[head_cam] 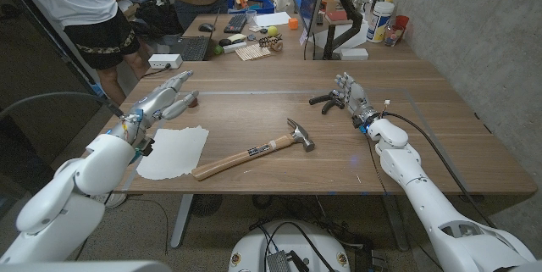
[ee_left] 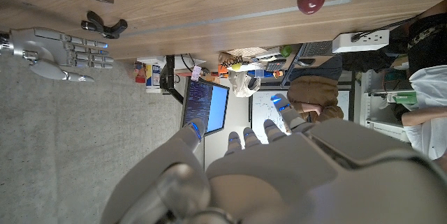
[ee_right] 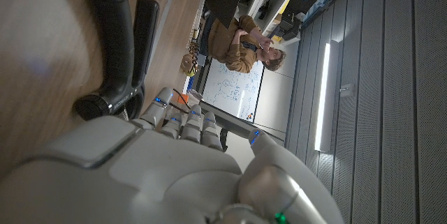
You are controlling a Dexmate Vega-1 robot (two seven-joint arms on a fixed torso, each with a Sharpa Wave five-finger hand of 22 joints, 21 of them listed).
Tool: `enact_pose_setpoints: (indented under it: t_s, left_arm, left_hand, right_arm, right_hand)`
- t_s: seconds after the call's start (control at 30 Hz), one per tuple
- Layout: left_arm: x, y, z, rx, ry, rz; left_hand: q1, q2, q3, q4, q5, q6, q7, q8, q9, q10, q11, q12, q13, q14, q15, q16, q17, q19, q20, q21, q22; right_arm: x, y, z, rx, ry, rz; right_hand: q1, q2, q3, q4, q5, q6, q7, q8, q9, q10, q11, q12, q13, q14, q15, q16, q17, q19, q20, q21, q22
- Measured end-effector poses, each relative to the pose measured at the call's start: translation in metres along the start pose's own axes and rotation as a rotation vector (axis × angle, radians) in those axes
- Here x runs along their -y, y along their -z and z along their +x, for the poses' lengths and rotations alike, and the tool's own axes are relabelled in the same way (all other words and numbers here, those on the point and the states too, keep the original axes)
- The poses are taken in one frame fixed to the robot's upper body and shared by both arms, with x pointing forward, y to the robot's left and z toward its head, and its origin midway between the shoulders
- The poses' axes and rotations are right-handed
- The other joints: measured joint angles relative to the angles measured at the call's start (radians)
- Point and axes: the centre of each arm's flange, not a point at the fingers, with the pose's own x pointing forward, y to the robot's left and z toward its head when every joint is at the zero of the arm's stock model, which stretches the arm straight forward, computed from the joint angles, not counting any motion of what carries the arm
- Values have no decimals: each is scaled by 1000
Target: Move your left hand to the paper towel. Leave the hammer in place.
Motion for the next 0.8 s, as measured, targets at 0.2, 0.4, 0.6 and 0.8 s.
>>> enact_pose_setpoints:
  t_s: [0.2, 0.4, 0.6, 0.8]
  left_arm:
    - [1, 5, -3, -35, 9, 11]
    - [1, 11, -4, -65, 18, 20]
    - [1, 17, -6, -91, 28, 24]
    - [1, 22, -7, -113, 40, 28]
  left_hand:
    - [0, 0, 0, 0, -2, 0, 0, 0, 0, 0, 0, 0, 0, 0, 0, 0, 1, 0, 0, 0, 0]
    - [0, 0, -4, 4, -5, 0, 0, 0, 0, 0, 0, 0, 0, 0, 0, 6, 1, 0, 0, 0, 0]
    - [0, 0, -4, 4, -5, 0, 0, 0, 0, 0, 0, 0, 0, 0, 0, 6, 5, 0, 0, 0, 0]
    - [0, 0, -8, 9, -5, 0, 0, 0, 0, 0, 0, 0, 0, 0, 0, 6, 5, -5, 6, -1, 0]
  right_arm:
    - [-2, 0, 1, 0, -3, -3]
    - [-3, 0, 3, -2, -4, -6]
    - [-4, 0, 4, -6, -5, -8]
    - [-6, 1, 7, -9, -8, -11]
  right_hand:
    - [0, 0, 0, 0, 0, 0, 0, 0, 0, 0, 0, 0, 0, 0, 0, 0, 0, 0, 0, -3, 0]
    - [0, 0, 0, 0, 0, 0, 0, 0, 0, 0, 0, 0, 0, 0, 0, 0, 0, 0, 0, -3, 0]
    - [0, 0, 0, 0, 0, 0, 0, 0, 0, 0, 0, 0, 0, 0, 0, 0, 0, 0, 0, -3, 0]
    - [0, 0, 0, 0, 0, 0, 0, 0, 0, 0, 0, 0, 0, 0, 0, 0, 0, 0, 0, -10, 0]
